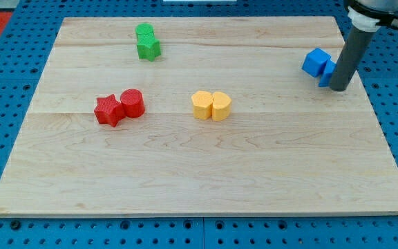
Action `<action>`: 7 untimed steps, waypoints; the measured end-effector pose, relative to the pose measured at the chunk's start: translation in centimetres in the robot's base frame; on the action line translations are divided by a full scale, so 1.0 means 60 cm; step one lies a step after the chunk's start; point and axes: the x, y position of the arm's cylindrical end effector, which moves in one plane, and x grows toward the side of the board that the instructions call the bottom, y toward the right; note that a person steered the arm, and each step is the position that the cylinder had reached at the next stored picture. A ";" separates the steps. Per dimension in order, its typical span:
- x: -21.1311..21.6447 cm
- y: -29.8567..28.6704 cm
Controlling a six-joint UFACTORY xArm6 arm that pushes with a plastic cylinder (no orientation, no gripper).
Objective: Move the blue cube towards the center of the board
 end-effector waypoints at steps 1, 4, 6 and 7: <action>-0.015 0.000; -0.012 0.040; -0.061 0.082; -0.101 0.040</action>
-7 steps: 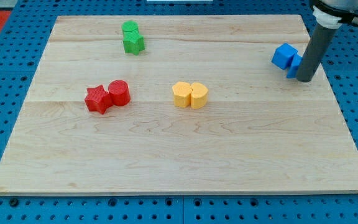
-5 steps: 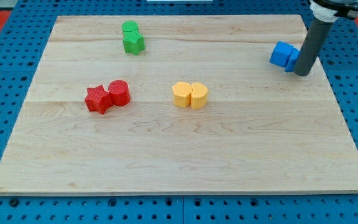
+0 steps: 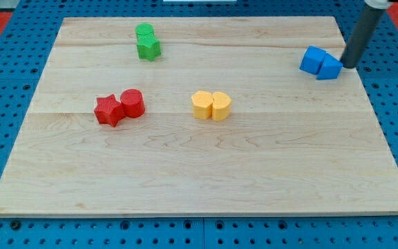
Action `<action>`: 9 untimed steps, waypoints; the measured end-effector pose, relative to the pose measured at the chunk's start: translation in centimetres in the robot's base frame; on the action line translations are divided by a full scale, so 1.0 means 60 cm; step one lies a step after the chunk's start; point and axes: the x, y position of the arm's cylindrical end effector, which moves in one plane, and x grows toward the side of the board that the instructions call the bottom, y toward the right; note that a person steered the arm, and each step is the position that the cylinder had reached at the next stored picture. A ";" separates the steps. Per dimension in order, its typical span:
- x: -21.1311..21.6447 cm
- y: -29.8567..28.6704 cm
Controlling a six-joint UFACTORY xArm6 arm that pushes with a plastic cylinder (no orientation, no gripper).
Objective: Move the blue cube towards the center of the board
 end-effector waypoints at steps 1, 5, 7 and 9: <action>-0.024 -0.033; -0.027 -0.073; -0.023 -0.176; -0.052 -0.235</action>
